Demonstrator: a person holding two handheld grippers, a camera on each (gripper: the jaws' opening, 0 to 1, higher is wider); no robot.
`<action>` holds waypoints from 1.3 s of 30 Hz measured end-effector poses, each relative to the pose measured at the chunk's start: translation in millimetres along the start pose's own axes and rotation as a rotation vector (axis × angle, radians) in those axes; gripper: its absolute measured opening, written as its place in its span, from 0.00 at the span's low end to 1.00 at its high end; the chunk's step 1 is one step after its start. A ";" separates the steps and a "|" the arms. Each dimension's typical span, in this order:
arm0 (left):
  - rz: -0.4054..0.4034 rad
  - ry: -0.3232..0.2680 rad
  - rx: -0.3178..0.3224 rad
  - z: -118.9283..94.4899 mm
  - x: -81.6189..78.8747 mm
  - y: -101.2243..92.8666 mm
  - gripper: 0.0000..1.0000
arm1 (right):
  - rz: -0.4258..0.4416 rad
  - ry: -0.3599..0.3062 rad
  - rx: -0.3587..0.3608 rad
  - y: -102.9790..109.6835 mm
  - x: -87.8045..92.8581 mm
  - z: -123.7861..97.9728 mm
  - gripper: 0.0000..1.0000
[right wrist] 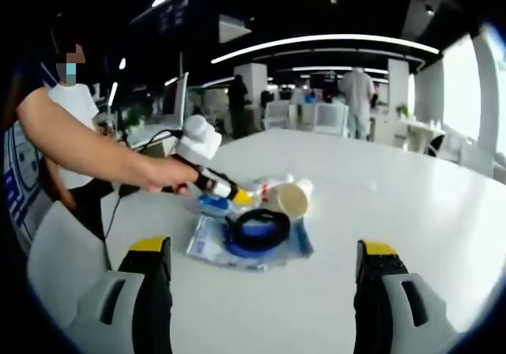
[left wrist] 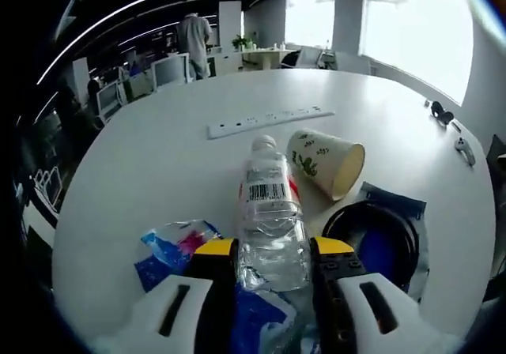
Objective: Arrange the tabletop items into an orderly group along one side of the table until the central work area is clear of visible clutter.
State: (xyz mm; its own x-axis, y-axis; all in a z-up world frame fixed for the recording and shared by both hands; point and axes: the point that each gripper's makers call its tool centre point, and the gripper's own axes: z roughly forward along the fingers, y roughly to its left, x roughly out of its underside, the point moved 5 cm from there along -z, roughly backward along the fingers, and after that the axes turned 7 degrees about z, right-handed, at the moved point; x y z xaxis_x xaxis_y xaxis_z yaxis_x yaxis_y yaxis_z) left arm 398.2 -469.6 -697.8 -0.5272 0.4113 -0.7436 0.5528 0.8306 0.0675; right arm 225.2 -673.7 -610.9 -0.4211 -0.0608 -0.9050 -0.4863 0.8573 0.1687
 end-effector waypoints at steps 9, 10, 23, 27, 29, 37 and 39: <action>0.022 0.020 0.012 -4.6 4.4 -1.3 0.35 | -0.012 -0.012 -0.024 2.9 -8.8 15.6 0.96; 0.021 0.021 0.012 -5.0 4.7 -1.3 0.35 | -0.014 -0.011 -0.025 3.1 -8.9 16.7 0.96; 0.014 0.025 0.011 -8.1 7.9 -0.6 0.35 | -0.027 -0.005 -0.057 -2.8 -21.6 48.8 0.91; 0.015 0.024 0.015 -6.9 8.0 1.1 0.35 | -0.040 -0.007 -0.076 -5.3 -30.3 65.0 0.87; 0.015 0.022 0.018 -7.1 8.1 1.2 0.35 | -0.041 -0.008 -0.085 -6.9 -34.8 73.7 0.85; 0.020 0.022 0.020 -7.2 7.6 1.3 0.35 | -0.064 0.005 -0.116 -14.0 -41.6 102.0 0.78; 0.021 0.022 0.021 -7.1 7.3 1.4 0.35 | -0.062 0.007 -0.121 -15.4 -43.6 108.0 0.76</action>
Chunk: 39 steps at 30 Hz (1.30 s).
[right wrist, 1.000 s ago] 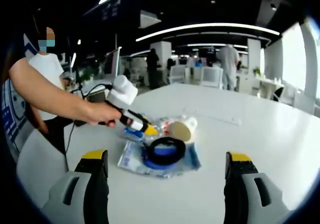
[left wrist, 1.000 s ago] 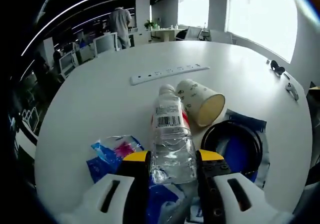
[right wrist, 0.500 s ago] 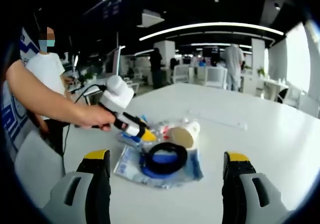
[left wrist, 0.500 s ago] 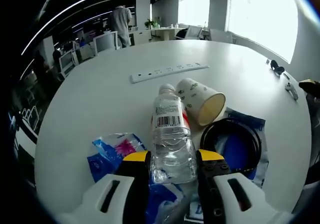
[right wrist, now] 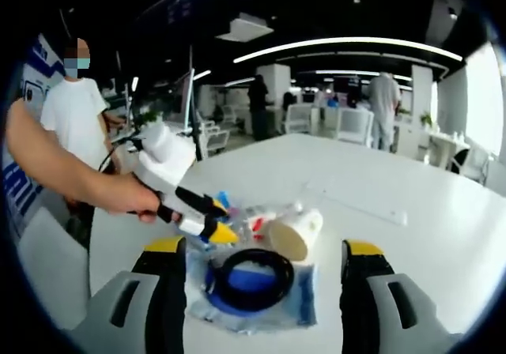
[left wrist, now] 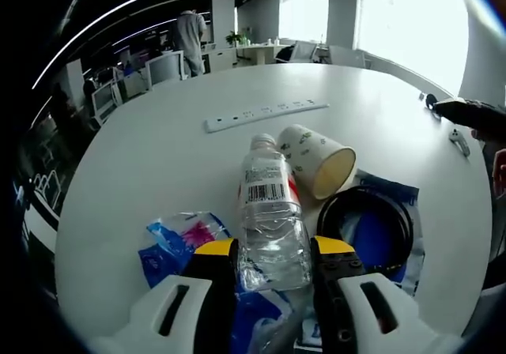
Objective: Arrange the tabletop items into an orderly group along one side of the table until the central work area is clear of visible clutter.
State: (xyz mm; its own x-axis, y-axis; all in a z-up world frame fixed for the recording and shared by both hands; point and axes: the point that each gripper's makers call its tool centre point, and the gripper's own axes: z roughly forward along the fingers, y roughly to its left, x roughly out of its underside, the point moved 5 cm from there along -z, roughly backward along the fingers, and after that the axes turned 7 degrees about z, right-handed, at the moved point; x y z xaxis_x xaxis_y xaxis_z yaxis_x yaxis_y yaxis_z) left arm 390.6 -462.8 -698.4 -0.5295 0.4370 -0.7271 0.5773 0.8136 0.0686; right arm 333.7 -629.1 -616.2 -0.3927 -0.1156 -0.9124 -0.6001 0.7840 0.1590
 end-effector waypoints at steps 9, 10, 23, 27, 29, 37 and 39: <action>0.005 -0.021 0.003 4.2 -5.8 3.3 0.36 | -0.023 0.013 -0.019 -10.9 -10.1 23.1 0.71; 0.000 -0.037 0.001 3.2 -9.4 3.5 0.36 | -0.022 0.015 -0.021 -10.8 -10.6 24.5 0.70; -0.012 -0.066 -0.015 12.2 -18.6 1.8 0.40 | -0.026 0.021 -0.031 -9.8 -16.1 40.9 0.67; -0.008 -0.073 -0.018 13.6 -21.3 0.2 0.41 | -0.023 0.017 -0.034 -10.4 -19.2 46.4 0.66; -0.006 -0.074 -0.022 14.3 -22.1 -0.3 0.41 | -0.028 0.019 -0.037 -10.2 -20.8 49.0 0.66; 0.006 -0.078 -0.041 18.4 -27.2 -6.4 0.45 | -0.032 0.010 -0.038 -14.4 -31.6 59.7 0.61; 0.005 -0.078 -0.043 19.0 -28.1 -6.8 0.46 | -0.032 0.009 -0.036 -15.7 -33.8 62.4 0.61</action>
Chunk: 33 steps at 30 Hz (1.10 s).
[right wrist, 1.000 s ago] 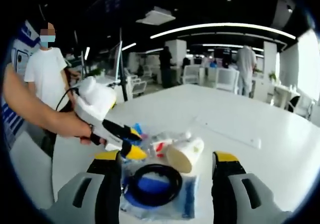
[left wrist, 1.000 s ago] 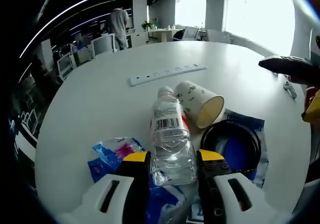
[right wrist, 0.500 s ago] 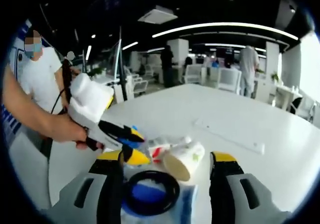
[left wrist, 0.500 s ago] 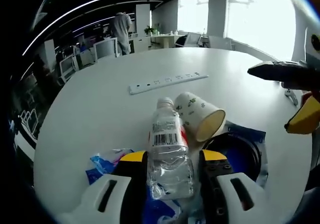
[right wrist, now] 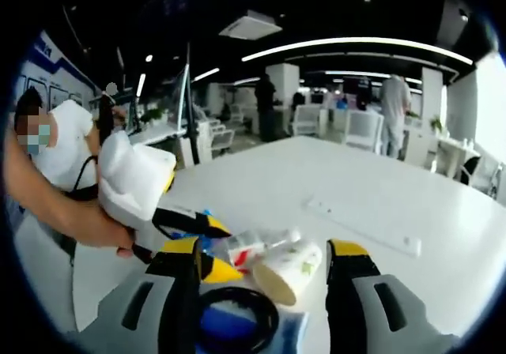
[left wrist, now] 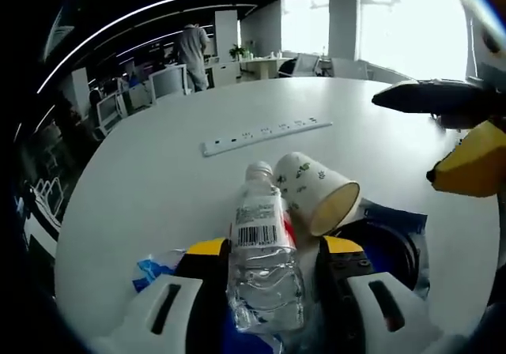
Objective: Arrange the tabletop items into an orderly group along one side of the table until the central work area is clear of visible clutter.
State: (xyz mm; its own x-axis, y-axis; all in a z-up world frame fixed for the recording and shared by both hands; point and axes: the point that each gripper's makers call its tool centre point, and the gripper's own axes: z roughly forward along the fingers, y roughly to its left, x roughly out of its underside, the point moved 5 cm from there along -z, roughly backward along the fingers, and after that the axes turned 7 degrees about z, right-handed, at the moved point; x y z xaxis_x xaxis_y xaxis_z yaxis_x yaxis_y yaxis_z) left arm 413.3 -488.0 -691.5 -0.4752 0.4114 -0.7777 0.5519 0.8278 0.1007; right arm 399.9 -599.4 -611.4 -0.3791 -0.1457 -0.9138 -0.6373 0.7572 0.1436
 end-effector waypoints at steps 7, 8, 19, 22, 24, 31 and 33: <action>-0.005 0.000 -0.013 1.3 -0.9 1.2 0.44 | -0.007 0.003 -0.011 -0.6 -6.1 7.8 0.59; -0.003 0.000 -0.017 1.2 -0.8 1.2 0.44 | -0.005 -0.003 -0.010 -0.7 -7.5 7.6 0.59; -0.009 -0.002 -0.048 4.8 -0.5 -4.2 0.44 | -0.005 -0.008 -0.012 -4.0 -15.1 3.9 0.60; -0.003 0.000 -0.053 6.5 0.0 -3.8 0.44 | -0.009 -0.005 -0.011 -5.6 -16.4 5.2 0.60; -0.004 0.002 -0.055 6.9 0.4 -3.4 0.44 | -0.010 -0.003 -0.009 -7.0 -17.5 6.9 0.60; 0.059 0.032 -0.064 7.8 5.5 -1.8 0.41 | -0.006 -0.007 -0.009 -8.0 -20.2 11.1 0.60; 0.065 0.041 -0.068 8.8 8.2 -2.2 0.41 | -0.004 -0.008 -0.008 -8.3 -20.6 11.6 0.60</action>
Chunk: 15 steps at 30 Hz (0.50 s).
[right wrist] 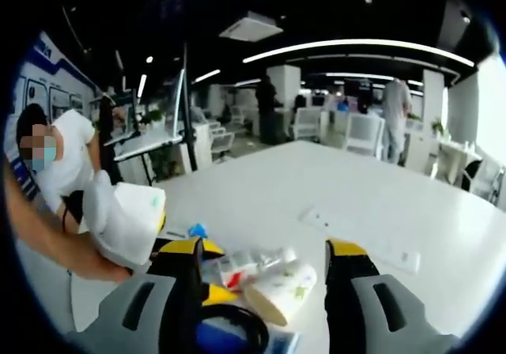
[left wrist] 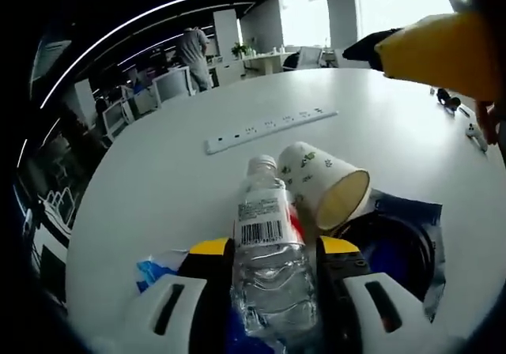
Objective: Arrange the tabletop items into an orderly group along one side of the table until the central work area is clear of visible clutter.
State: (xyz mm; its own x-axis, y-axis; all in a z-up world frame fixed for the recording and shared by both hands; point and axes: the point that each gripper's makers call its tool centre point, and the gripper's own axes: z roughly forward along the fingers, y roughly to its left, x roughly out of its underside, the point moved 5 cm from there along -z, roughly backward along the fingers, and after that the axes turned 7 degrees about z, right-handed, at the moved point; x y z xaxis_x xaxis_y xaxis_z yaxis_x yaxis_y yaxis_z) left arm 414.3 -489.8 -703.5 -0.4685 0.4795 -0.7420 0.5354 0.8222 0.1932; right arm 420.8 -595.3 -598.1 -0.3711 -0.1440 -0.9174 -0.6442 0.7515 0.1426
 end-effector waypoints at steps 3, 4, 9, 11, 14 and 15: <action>0.008 0.035 0.000 2.6 7.6 -1.3 0.42 | 0.003 -0.002 0.003 -0.9 -0.4 0.6 0.61; 0.002 0.032 -0.001 2.4 8.6 -0.7 0.43 | 0.006 -0.004 0.004 -1.2 -0.7 0.8 0.61; -0.018 0.035 0.007 0.4 8.3 0.1 0.42 | 0.004 -0.004 0.003 -2.3 -1.2 1.8 0.61; -0.012 0.038 0.011 -0.5 8.9 -0.1 0.42 | 0.007 -0.001 0.007 -4.9 -0.5 3.8 0.61; -0.002 0.039 0.017 -3.3 11.2 -0.5 0.41 | 0.013 0.002 0.011 -9.7 -1.7 10.9 0.60; 0.002 0.038 0.020 -4.7 12.3 -0.5 0.41 | 0.014 0.006 0.013 -11.6 -0.9 13.5 0.60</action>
State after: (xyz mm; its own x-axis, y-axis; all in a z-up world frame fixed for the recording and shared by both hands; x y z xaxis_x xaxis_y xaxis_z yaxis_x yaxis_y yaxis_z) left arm 405.0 -482.9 -709.7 -0.4938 0.4926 -0.7165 0.5500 0.8152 0.1815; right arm 437.5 -595.2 -604.0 -0.3840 -0.1374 -0.9131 -0.6301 0.7618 0.1504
